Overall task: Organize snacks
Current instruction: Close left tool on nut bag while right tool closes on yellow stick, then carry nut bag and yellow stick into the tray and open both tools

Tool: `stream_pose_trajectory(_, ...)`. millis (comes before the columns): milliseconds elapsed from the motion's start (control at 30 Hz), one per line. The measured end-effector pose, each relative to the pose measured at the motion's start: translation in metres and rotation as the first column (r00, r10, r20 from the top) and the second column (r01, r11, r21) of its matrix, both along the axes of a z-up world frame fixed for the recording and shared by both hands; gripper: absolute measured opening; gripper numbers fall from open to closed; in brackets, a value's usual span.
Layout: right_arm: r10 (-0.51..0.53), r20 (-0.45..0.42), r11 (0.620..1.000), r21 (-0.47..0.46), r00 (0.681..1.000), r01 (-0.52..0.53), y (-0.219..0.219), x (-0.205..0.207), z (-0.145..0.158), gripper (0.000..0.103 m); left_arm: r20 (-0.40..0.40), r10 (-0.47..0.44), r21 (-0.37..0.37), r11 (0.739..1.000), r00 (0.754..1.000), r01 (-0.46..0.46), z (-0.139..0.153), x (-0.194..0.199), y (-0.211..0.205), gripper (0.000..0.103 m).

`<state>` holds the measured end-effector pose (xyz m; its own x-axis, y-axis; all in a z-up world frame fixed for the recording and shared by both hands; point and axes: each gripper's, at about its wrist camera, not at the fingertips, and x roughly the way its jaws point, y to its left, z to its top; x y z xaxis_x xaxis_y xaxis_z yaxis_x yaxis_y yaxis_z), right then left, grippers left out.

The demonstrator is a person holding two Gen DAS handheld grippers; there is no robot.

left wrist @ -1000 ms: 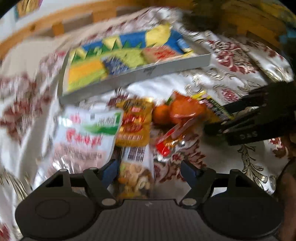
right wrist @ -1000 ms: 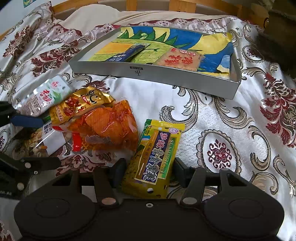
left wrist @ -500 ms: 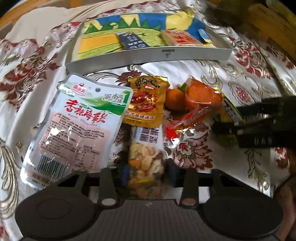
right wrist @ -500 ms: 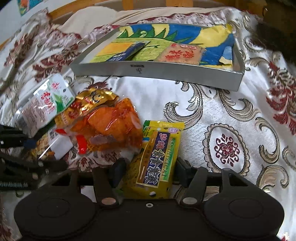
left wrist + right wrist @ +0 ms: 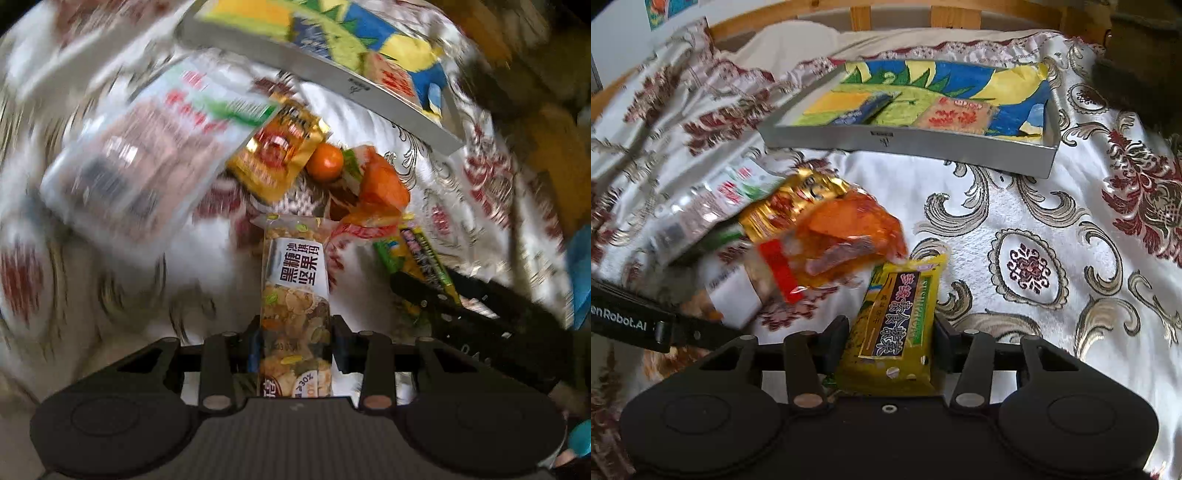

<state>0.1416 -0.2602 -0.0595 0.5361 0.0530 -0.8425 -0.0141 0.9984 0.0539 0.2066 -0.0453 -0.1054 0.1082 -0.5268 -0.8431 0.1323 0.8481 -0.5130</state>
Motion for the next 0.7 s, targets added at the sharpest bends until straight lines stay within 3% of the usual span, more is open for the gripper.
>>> stream_pose_trajectory(167, -0.030, 0.036, 0.999, 0.028, 0.999, 0.029, -0.004, -0.015, 0.012, 0.043, -0.012, 0.044, -0.042, 0.998, 0.999, -0.044, 0.009, -0.010, 0.008, 0.040)
stream_pose_trajectory(233, -0.040, 0.048, 0.998, 0.040, 0.998, 0.038, -0.006, -0.018, 0.014, 0.029, 0.007, 0.049, -0.052, 0.997, 0.999, -0.049, 0.014, -0.012, 0.009, 0.040)
stream_pose_trajectory(400, -0.047, 0.020, 0.997, 0.062, 0.999, 0.046, -0.008, -0.016, 0.010, 0.028, 0.032, 0.055, -0.066, 0.996, 0.998, -0.052, 0.021, -0.019, 0.008, 0.040)
stream_pose_trajectory(533, -0.011, 0.024, 0.996, 0.088, 1.000, 0.009, -0.003, -0.017, 0.008, 0.021, 0.066, 0.063, -0.042, 0.997, 0.996, -0.060, 0.025, -0.023, 0.009, 0.040)
stream_pose_trajectory(700, 0.058, 0.080, 0.997, 0.045, 0.995, -0.062, 0.011, -0.022, 0.015, 0.012, 0.130, 0.082, -0.038, 0.996, 0.988, -0.078, 0.036, -0.025, 0.013, 0.040)
